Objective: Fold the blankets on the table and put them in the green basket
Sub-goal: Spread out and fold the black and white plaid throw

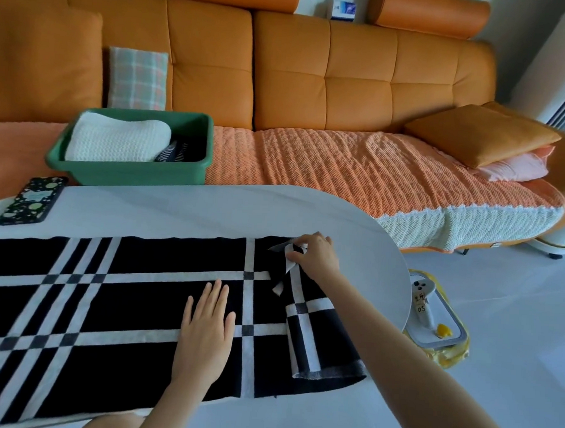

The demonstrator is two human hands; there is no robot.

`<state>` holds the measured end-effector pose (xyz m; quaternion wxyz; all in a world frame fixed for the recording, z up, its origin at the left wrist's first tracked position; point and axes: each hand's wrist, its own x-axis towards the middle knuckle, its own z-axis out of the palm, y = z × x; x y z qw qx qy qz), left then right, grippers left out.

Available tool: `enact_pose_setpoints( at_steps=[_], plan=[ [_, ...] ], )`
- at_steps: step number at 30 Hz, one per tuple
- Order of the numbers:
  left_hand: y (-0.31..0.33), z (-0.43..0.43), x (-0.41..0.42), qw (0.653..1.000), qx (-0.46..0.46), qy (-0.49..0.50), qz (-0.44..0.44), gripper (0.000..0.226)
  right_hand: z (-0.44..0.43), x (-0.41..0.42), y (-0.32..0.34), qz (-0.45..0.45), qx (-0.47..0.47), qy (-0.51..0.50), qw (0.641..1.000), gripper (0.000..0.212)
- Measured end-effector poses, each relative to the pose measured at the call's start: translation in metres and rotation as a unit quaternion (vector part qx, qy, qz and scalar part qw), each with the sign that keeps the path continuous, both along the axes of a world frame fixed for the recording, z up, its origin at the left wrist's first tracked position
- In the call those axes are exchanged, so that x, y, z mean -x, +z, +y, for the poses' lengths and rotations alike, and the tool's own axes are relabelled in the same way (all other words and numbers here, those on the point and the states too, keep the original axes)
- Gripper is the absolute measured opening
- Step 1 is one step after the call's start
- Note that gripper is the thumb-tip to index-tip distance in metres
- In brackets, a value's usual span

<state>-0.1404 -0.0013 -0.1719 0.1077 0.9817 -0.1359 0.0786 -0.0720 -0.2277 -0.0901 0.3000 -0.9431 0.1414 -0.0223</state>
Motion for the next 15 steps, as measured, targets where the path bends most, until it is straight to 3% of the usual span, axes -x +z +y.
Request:
enact_pose_setpoints(
  at_steps=[2, 5, 7, 10, 12, 15],
  plan=[
    [0.001, 0.0, 0.0, 1.0, -0.005, -0.004, 0.003, 0.064, -0.003, -0.006, -0.003, -0.019, -0.009, 0.007, 1.0, 0.024],
    [0.002, 0.0, 0.0, 1.0, -0.009, -0.007, 0.009, 0.062, -0.015, -0.017, 0.003, -0.067, -0.18, -0.05, 0.98, 0.021],
    [0.002, 0.001, 0.0, 1.0, -0.004, -0.009, 0.007, 0.063, -0.03, -0.03, 0.01, -0.093, -0.22, -0.112, 0.965, 0.025],
    [0.001, 0.002, 0.001, 1.0, -0.005, -0.011, 0.004, 0.058, -0.055, -0.049, 0.021, -0.097, -0.221, -0.17, 0.955, 0.017],
    [-0.001, 0.002, 0.001, 1.0, -0.006, -0.011, -0.001, 0.055, -0.072, -0.059, 0.023, -0.089, -0.202, -0.195, 0.956, 0.024],
    [-0.003, 0.002, 0.002, 1.0, -0.007, -0.01, -0.009, 0.055, -0.096, -0.063, 0.018, -0.062, -0.119, -0.218, 0.967, 0.025]
  ],
)
